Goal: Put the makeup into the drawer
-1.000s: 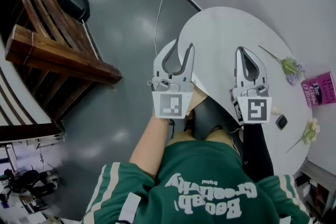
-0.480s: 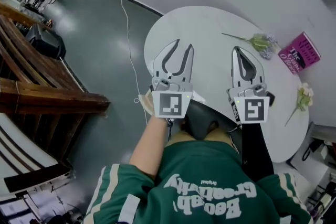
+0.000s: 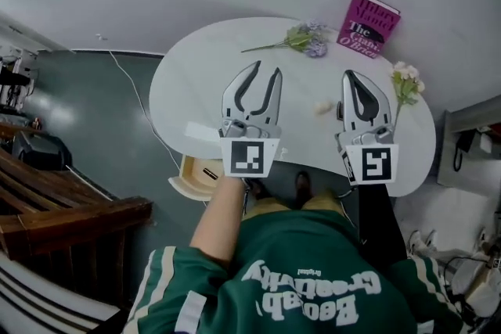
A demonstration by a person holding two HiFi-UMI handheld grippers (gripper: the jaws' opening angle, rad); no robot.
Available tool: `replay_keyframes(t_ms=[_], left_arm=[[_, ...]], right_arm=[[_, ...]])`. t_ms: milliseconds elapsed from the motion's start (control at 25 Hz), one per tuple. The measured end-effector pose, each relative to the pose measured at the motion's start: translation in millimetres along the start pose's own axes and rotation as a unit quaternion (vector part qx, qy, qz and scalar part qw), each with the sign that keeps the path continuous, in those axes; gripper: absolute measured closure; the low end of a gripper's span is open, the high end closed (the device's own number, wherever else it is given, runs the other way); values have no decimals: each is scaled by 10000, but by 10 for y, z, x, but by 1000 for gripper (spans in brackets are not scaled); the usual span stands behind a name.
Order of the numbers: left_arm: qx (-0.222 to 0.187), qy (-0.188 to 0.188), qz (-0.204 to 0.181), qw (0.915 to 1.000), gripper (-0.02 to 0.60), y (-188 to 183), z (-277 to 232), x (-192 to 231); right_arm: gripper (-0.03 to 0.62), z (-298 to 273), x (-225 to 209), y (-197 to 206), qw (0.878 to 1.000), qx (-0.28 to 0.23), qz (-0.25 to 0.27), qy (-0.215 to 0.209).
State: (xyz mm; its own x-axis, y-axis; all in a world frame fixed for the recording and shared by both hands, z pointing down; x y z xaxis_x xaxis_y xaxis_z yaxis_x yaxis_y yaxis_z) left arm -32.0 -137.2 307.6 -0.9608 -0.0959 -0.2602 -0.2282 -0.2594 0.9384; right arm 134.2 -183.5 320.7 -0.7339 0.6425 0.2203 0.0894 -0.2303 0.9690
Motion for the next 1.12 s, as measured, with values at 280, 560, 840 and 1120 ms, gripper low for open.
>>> replay_keyframes(t_ms=[280,560,840,1120], left_arm=[[17,513,326,9981,454,61,-361,-710],[1843,2121,-227,9595,401,1134,-558,-1467],[3127,3050,-328,8990,394,2063,-509,-1913],[4208,3325,-204,8438,373,2725,-393,-2113]], right_arm=[[586,425,-611,127,9989,139,28,444],[586,460,-831,165,9985,-29,-115,529],[586,470,-980,280,9988,80,-103,469],[586,499,-1096,356,9986,176,-83,491]])
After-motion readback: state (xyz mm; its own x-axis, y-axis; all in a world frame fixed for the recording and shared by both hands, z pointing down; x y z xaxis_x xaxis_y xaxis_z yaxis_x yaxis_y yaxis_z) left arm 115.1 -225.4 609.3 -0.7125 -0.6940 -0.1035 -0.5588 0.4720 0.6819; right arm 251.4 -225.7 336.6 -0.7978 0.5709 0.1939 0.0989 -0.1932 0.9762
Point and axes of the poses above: the fingertips, and each gripper's own axes: z backward along the fingers, x to its left, y out of its underside, the point moved 4 cm from there along z, backward along the fingers, and after that the axes turned 1 degree about y, right-handed, at the moved point
